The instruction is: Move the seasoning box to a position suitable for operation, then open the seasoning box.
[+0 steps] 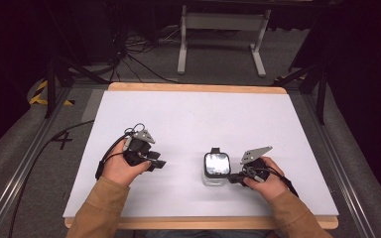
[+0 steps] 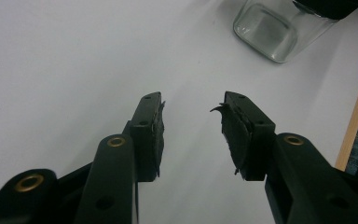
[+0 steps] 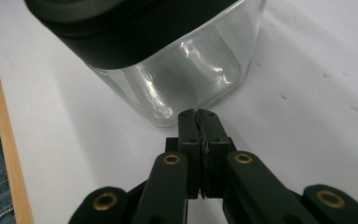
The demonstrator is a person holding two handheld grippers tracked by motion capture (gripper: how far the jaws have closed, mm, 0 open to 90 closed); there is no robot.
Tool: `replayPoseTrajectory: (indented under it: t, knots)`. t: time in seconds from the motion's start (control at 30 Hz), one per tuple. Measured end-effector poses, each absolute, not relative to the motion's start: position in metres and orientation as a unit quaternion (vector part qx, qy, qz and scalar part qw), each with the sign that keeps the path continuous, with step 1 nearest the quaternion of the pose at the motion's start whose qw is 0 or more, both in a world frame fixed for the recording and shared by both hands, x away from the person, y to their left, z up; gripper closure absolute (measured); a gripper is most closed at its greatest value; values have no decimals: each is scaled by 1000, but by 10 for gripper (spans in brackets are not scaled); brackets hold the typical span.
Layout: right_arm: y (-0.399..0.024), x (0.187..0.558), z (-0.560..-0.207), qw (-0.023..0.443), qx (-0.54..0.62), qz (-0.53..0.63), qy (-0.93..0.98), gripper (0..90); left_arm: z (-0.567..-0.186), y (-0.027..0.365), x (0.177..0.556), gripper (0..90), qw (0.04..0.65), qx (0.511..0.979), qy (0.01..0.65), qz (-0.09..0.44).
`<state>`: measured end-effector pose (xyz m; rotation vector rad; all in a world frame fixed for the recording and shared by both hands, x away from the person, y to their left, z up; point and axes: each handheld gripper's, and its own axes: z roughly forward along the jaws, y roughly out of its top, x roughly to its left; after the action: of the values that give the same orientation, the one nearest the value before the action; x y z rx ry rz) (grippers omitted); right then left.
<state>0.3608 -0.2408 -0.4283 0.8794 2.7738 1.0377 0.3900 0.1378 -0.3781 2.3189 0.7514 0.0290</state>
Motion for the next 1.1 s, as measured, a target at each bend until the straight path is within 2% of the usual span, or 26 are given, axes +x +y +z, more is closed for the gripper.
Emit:
replayPoseTrajectory:
  t: [0.17, 0.3, 0.37, 0.47, 0.57, 0.67, 0.73, 1.1]
  knots:
    - [-254, 361, -419, 53, 298, 340, 890, 876, -370, 131, 390, 609, 361, 892, 271, 3]
    - [-269, 360, -415, 62, 316, 351, 880, 876, -354, 115, 392, 621, 379, 899, 220, -1]
    - [-277, 359, -413, 67, 325, 356, 873, 874, -347, 106, 394, 639, 379, 905, 192, -5]
    - [-289, 357, -410, 70, 342, 363, 864, 871, -337, 91, 398, 649, 369, 911, 185, -3]
    - [-296, 354, -410, 75, 351, 365, 859, 867, -328, 80, 404, 756, 367, 913, 179, -11]
    - [-303, 351, -410, 77, 360, 365, 855, 867, -321, 73, 413, 813, 361, 917, 166, -12]
    - [-307, 349, -411, 80, 364, 365, 853, 867, -319, 67, 417, 802, 360, 918, 169, 3]
    - [-319, 340, -412, 87, 375, 368, 846, 867, -318, 28, 437, 878, 385, 913, 128, -39]
